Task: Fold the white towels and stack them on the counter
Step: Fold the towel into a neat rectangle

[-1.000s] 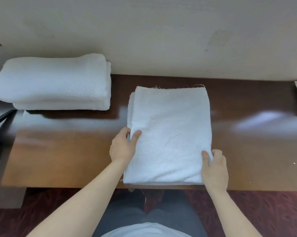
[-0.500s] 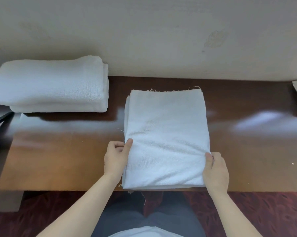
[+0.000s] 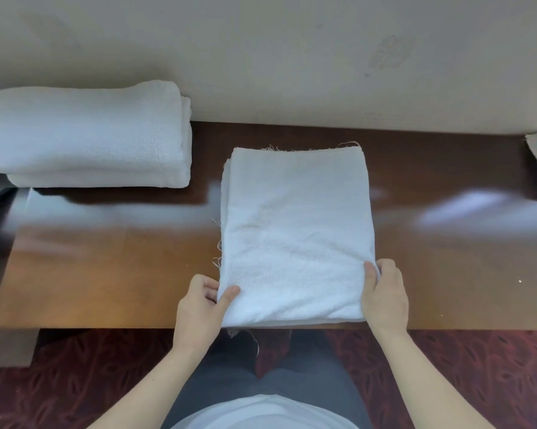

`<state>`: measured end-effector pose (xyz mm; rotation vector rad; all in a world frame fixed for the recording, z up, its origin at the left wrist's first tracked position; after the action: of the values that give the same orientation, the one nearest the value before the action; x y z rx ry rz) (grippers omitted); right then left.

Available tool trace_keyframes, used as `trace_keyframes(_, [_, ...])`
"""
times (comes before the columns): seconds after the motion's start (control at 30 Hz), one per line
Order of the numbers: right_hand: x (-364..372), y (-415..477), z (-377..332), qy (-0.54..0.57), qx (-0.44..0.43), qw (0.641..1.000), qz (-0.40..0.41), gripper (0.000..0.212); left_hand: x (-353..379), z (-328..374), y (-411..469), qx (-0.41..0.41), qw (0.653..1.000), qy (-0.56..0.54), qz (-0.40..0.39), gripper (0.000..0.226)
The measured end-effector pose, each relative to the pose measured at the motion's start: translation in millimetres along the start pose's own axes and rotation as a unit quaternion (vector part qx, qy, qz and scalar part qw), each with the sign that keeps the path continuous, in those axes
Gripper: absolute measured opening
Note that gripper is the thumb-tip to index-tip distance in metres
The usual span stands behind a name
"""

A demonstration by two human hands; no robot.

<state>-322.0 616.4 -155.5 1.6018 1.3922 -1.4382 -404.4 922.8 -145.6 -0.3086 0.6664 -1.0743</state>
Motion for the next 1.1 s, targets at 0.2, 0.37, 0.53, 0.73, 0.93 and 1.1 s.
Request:
trace_keyframes(0.2, [-11, -16, 1, 0.013, 0.06, 0.996, -0.059, 0.028, -8, 7, -6, -0.016, 1.0, 0.023, -0.002, 0.051])
trace_keyframes(0.37, [-19, -27, -10, 0.047, 0.064, 0.995, -0.064, 0.03, 7, 16, -4, -0.073, 0.992, 0.073, -0.065, 0.055])
trace_keyframes(0.53, [-30, -27, -15, 0.101, 0.052, 0.993, -0.029, 0.036, 14, 28, -2, -0.031, 0.996, 0.052, -0.072, 0.057])
trace_keyframes(0.73, [-54, -24, -17, 0.202, 0.049, 0.978, -0.017, 0.041, 4, 34, -5, -0.06, 0.988, -0.118, -0.083, 0.031])
trace_keyframes(0.93, [-80, -16, -28, 0.288, -0.012, 0.957, 0.027, 0.038, -4, 54, -5, 0.023, 0.986, -0.163, -0.03, 0.064])
trace_keyframes(1.1, [-103, 10, -47, 0.382, -0.001, 0.924, 0.01, 0.014, -6, 95, 3, 0.12, 0.971, -0.199, -0.058, 0.052])
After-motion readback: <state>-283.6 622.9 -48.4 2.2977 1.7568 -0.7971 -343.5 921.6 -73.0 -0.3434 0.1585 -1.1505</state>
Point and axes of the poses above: each hand's wrist, its own y-axis towards the middle knuckle, its own x-axis out of the palm, z = x × y, the point moved 1 cm from there along y, towards the middle knuckle, and after that the axes turned 14 degrees about -y, right-handed, at the moved point
